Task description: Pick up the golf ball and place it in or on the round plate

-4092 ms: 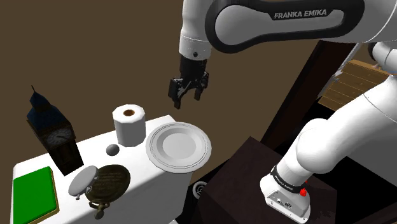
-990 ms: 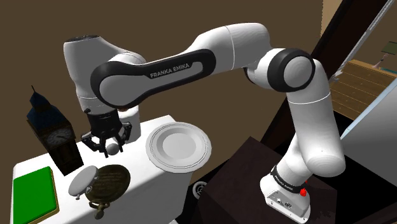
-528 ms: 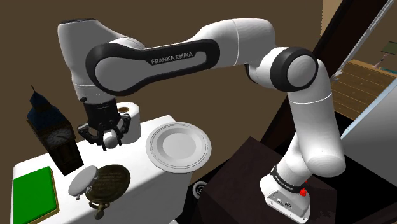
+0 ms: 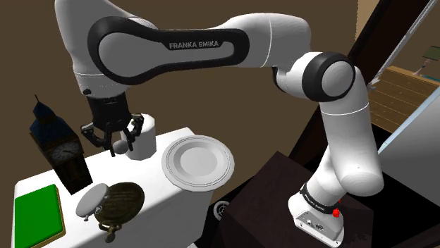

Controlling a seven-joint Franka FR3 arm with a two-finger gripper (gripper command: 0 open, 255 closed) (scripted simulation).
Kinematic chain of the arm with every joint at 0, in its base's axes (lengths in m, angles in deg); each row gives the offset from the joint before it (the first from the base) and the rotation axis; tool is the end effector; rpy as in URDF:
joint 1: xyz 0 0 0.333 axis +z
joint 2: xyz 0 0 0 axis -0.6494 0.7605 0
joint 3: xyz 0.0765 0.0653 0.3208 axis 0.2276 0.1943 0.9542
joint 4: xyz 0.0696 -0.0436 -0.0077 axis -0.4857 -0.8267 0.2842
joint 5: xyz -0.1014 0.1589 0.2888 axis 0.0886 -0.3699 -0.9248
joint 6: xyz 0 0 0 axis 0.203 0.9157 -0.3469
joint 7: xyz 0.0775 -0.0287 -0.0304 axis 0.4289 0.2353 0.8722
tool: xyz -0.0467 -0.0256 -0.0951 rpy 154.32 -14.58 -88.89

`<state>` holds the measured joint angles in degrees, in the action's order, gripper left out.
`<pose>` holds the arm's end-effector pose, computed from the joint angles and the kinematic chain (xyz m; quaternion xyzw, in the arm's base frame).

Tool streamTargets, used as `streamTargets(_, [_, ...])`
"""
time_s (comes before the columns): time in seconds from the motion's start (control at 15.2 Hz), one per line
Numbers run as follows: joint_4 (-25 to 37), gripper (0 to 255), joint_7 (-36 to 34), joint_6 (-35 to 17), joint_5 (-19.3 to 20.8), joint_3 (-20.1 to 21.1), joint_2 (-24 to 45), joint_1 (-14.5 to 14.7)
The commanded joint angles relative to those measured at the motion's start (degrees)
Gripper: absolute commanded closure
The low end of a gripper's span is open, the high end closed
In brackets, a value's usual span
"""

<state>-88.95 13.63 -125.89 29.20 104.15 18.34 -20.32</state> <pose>0.5029 0.4454 0.4765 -0.9916 0.1096 0.0683 0.0022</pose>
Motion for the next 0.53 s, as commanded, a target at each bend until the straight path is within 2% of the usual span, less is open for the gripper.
streamTargets(0.0, [1.6,255,0.0,1.5,0.0,0.0,0.1,0.3])
streamTargets(0.2, [-12.8,255,1.7,-3.9,-3.5,1.7,-9.1,-5.6])
streamTargets(0.46, [-27.5,255,5.7,-8.6,-8.9,2.9,-20.2,-11.8])
